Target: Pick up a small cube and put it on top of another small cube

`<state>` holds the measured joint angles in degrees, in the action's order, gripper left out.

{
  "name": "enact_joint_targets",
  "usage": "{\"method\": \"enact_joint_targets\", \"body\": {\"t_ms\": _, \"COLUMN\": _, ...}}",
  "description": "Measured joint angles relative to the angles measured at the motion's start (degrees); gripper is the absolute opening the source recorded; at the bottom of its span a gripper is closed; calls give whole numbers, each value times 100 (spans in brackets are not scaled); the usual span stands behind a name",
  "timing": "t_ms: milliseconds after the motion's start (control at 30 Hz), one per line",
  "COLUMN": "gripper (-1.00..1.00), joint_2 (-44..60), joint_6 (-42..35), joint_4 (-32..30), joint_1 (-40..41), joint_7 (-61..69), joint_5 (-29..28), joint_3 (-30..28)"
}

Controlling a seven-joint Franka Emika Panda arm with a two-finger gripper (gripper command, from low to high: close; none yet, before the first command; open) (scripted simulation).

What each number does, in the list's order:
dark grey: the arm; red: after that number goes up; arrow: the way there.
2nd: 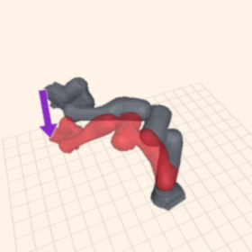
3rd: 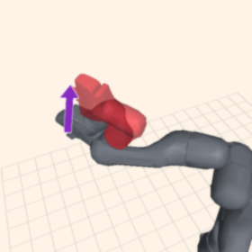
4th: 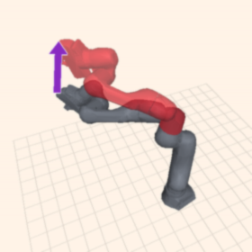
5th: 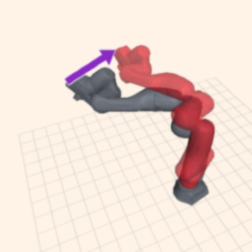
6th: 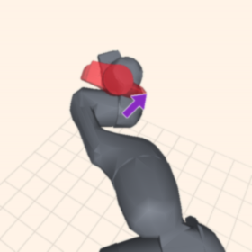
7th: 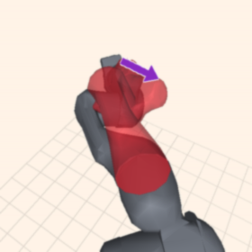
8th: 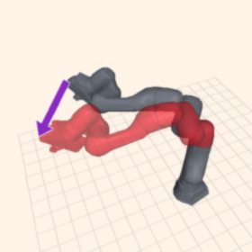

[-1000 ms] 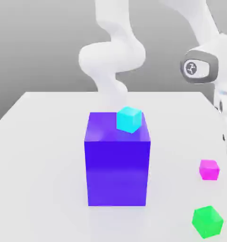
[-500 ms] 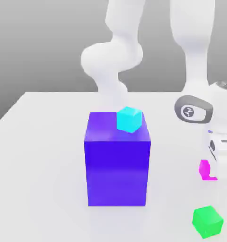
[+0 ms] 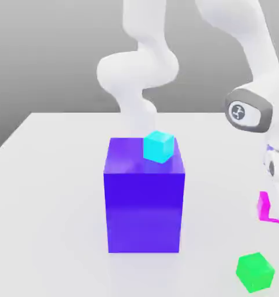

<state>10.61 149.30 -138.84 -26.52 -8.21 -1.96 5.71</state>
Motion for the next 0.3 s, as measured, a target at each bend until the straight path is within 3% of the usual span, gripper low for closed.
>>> {"method": "enact_joint_targets", "body": {"t_ms": 67, "gripper": -100, "joint_2": 200, "joint_6": -93, "joint_4": 295, "joint_1": 175, "joint_7": 75, "joint_5": 37, "joint_3": -156}}
{"method": "enact_joint_targets", "body": {"t_ms": 167, "gripper": -100, "joint_2": 761, "joint_6": 354, "joint_4": 410, "joint_1": 202, "joint_7": 46, "joint_5": -22, "joint_3": -239}}
{"method": "enact_joint_targets", "body": {"t_ms": 200, "gripper": 100, "joint_2": 915, "joint_6": 493, "joint_4": 425, "joint_1": 197, "joint_7": 32, "joint_5": -42, "joint_3": -256}}
{"method": "enact_joint_targets", "body": {"t_ms": 300, "gripper": 100, "joint_2": 915, "joint_6": 493, "joint_4": 425, "joint_1": 197, "joint_7": 32, "joint_5": -42, "joint_3": -256}}
